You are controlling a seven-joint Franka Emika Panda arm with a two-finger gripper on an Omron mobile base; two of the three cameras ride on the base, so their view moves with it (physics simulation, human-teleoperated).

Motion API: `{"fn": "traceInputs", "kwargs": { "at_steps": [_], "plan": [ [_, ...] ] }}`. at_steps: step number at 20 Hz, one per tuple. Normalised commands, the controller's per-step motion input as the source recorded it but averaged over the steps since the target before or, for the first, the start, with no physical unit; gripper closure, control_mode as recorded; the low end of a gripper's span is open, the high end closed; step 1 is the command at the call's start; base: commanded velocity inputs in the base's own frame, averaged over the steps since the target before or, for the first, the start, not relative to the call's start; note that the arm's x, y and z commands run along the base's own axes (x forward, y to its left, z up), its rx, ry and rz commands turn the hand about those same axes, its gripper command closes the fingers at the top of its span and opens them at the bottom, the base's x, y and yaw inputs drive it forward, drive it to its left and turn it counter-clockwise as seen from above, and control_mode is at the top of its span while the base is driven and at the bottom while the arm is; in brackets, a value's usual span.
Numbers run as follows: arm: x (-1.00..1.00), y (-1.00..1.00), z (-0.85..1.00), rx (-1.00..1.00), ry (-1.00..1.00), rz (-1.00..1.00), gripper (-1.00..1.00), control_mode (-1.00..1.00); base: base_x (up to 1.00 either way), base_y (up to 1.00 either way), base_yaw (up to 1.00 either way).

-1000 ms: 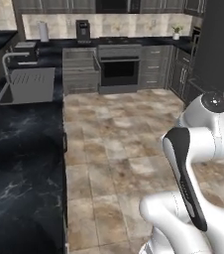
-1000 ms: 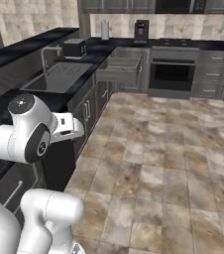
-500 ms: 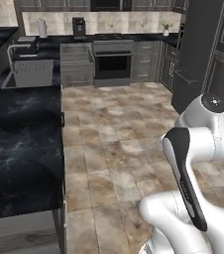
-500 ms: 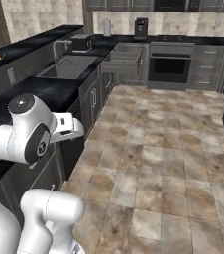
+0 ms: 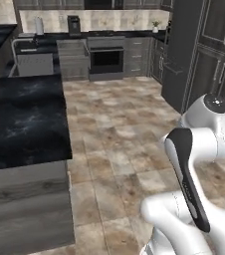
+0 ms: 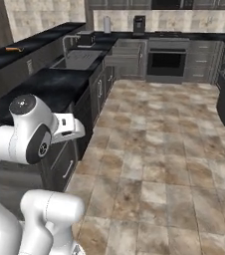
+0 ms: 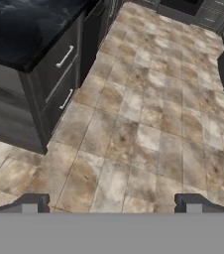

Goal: Pick up the metallic utensils from the counter and place them in the open drawer. Make sure not to pick up any wooden utensils.

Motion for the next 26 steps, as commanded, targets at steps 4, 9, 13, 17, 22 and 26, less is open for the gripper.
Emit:
{"fn": "traceInputs", "kwargs": {
  "at_steps": [4,9,13,17,22,26],
  "plan": [
    [0.00,0.00,0.00,0.00,0.00,0.00,-1.00,1.00,-0.38,1.00,-0.18],
    [0.00,0.00,0.00,0.00,0.00,0.00,-1.00,1.00,-0.62,1.00,-0.12],
    [0.00,0.00,0.00,0.00,0.00,0.00,-1.00,1.00,-0.60,1.00,-0.11],
    [0.00,0.00,0.00,0.00,0.00,0.00,-1.00,1.00,-0.79,1.00,-0.10],
    [0.00,0.00,0.00,0.00,0.00,0.00,-1.00,1.00,-0.26,1.00,-0.15],
    [0.00,0.00,0.00,0.00,0.00,0.00,-1.00,1.00,0.00,1.00,-0.23]
  ]
}}
